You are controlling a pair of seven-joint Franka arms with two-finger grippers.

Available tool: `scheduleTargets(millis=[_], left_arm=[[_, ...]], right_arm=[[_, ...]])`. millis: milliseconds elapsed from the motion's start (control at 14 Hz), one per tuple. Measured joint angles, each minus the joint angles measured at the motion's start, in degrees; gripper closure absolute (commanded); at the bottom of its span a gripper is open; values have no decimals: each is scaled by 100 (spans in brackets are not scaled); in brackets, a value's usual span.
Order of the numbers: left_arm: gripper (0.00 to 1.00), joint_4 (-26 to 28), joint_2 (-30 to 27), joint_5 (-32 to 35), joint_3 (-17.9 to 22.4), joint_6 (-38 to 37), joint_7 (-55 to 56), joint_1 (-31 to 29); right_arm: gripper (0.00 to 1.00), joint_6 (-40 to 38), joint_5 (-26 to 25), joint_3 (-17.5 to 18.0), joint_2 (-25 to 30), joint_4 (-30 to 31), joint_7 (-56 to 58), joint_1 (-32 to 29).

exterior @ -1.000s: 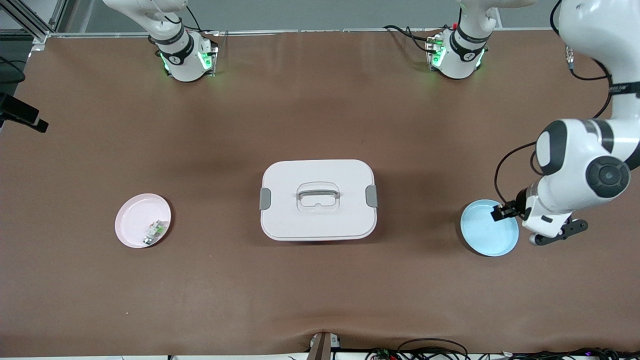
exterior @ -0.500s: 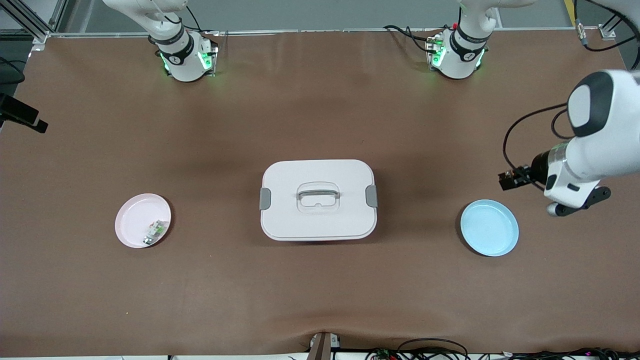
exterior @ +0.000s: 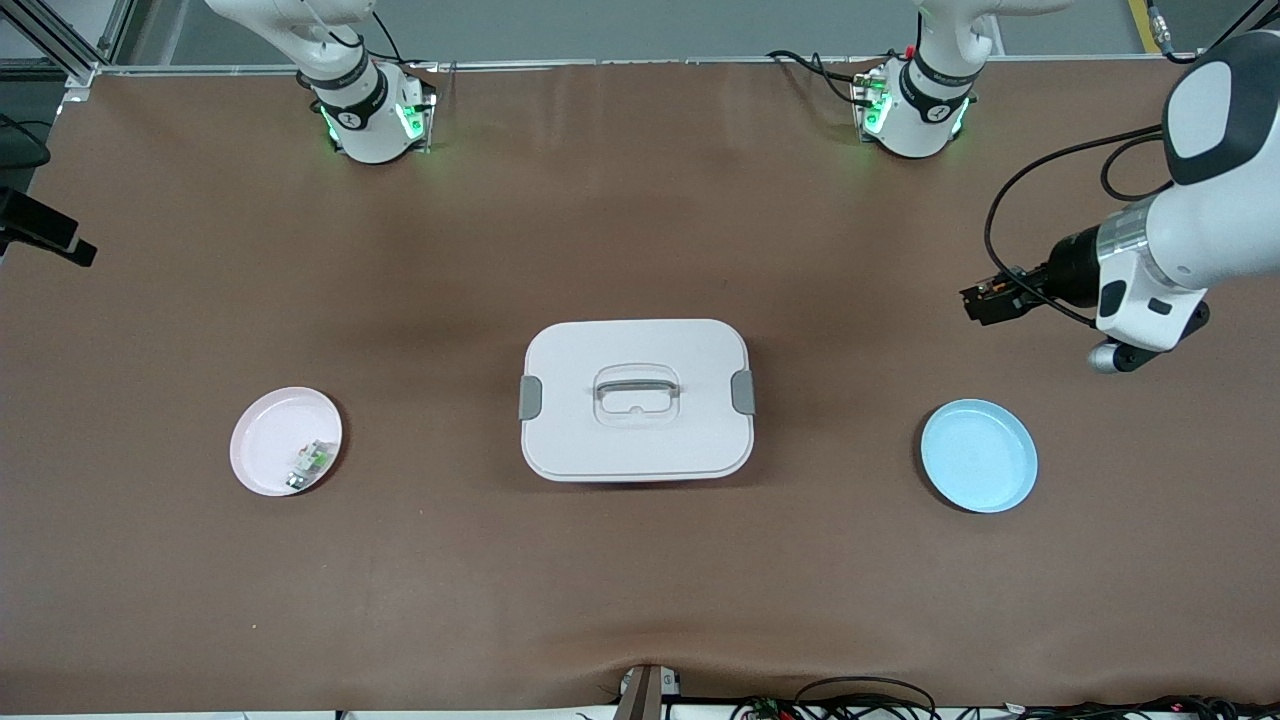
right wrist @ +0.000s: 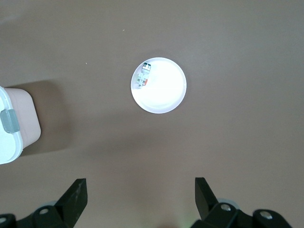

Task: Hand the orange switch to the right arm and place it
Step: 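Lift the switch with the left gripper and carry it above the white box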

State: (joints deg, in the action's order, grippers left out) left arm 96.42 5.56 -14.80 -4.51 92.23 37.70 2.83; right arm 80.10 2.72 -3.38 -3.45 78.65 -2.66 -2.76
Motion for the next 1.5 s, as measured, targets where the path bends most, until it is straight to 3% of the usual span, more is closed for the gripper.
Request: scheduleTargets(millis=[286, 643, 929, 1286, 1500], left_arm=[[61, -137, 0, -336, -395, 2, 1054, 19], [61, -371, 4, -870, -606, 4, 1920, 32], [61, -634, 198, -1352, -903, 222, 3030, 181], [61, -711, 471, -1926, -935, 1497, 4388, 888], [61, -728, 656, -2139, -938, 2261, 5166, 1253]], right_arm=[[0, -2, 28, 2, -1, 0, 0, 0], [0, -148, 76, 39, -18, 17, -9, 89], [0, -99, 1134, 6, -24, 156, -526, 119], [0, 643, 2334, 30, 2, 522, -1410, 145], [0, 1358, 2764, 40, 284, 1228, -1528, 225]])
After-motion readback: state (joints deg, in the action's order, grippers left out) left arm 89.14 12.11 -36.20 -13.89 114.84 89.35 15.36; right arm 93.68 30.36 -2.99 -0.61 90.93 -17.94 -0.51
